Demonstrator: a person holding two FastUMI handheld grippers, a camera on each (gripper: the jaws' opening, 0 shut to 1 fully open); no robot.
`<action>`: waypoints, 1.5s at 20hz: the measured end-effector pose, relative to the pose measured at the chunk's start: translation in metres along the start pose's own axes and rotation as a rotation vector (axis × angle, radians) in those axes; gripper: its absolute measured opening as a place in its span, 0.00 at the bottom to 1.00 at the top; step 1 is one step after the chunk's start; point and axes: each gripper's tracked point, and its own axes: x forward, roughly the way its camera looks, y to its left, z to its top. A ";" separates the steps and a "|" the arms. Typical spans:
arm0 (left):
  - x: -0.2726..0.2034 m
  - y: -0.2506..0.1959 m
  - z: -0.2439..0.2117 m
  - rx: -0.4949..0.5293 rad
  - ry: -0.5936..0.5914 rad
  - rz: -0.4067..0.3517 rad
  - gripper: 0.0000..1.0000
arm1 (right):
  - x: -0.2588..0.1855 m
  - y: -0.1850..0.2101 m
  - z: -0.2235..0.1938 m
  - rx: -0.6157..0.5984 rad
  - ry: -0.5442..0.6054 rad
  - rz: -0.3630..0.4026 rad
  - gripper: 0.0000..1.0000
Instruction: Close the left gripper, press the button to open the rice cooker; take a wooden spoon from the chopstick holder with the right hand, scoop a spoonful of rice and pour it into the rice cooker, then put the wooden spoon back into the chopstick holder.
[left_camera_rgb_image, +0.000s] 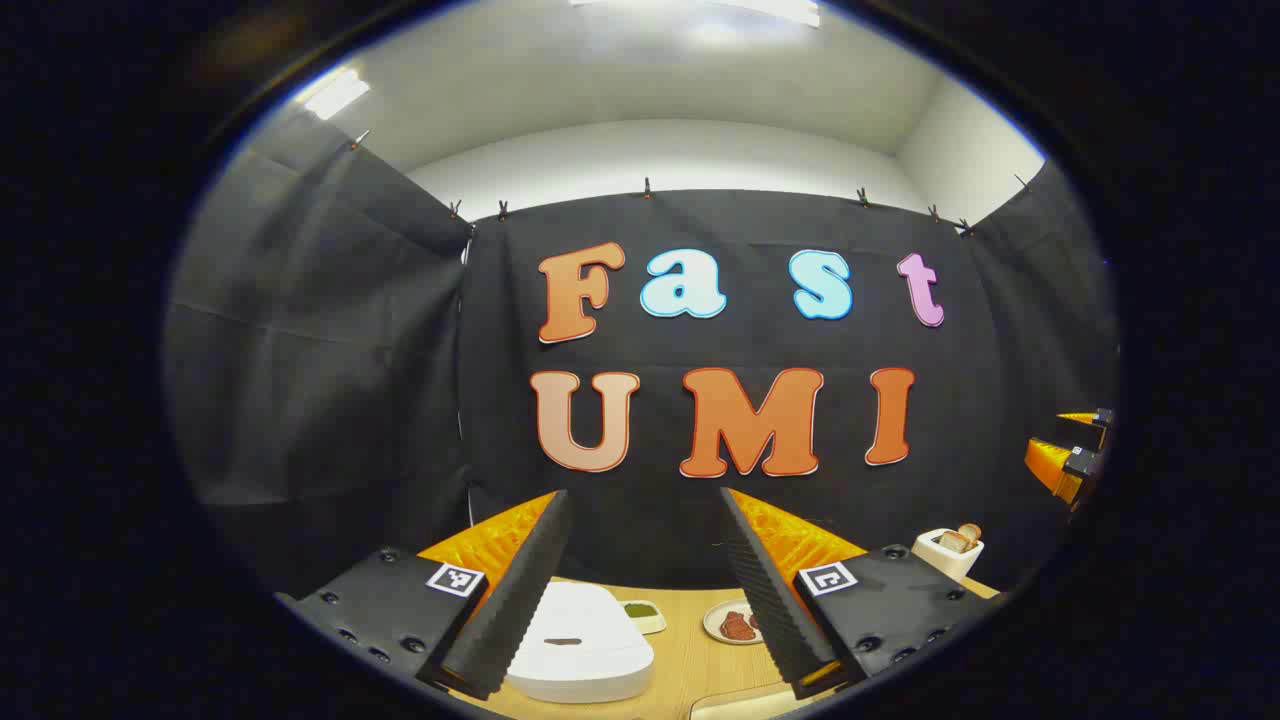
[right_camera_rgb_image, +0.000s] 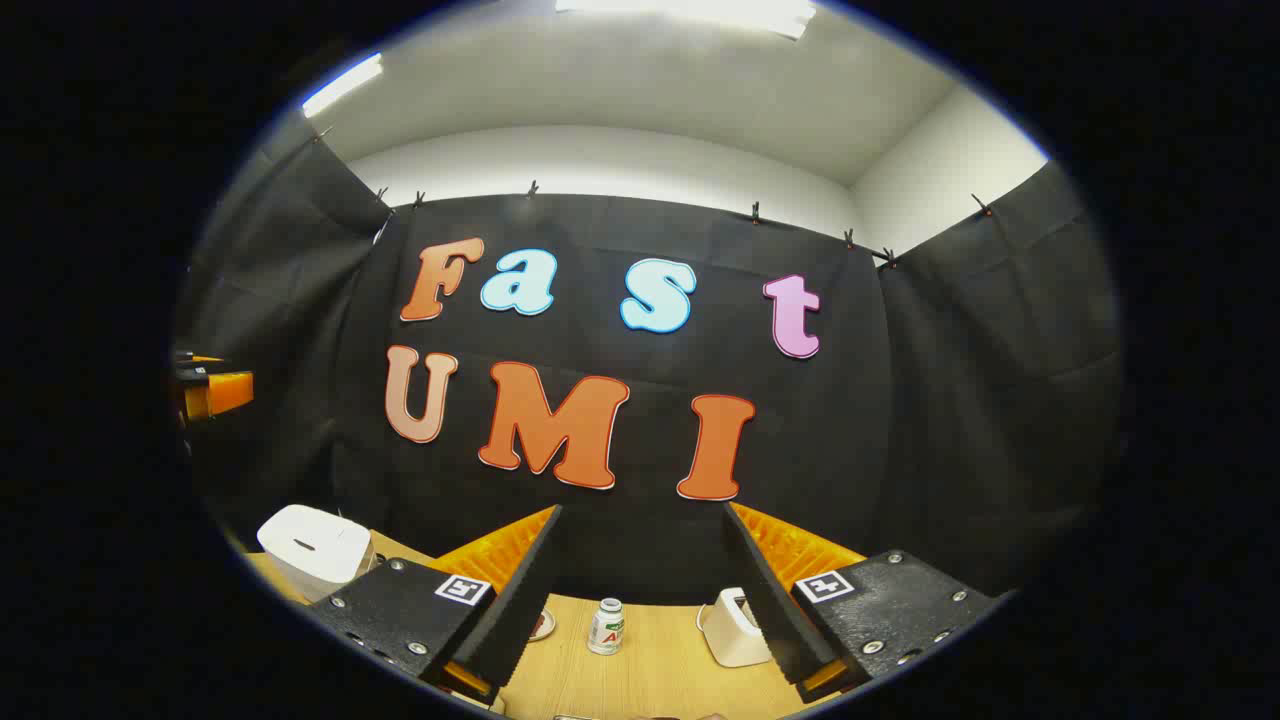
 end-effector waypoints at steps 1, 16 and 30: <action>-0.001 -0.001 -0.001 0.004 0.002 0.002 0.98 | -0.003 -0.003 0.003 0.000 -0.006 -0.006 0.95; 0.003 -0.020 -0.016 0.009 0.024 -0.036 0.99 | -0.026 -0.041 0.001 -0.016 0.021 -0.111 0.95; 0.021 0.047 -0.008 0.061 0.022 0.109 0.95 | -0.007 -0.035 -0.004 0.005 0.018 -0.111 0.95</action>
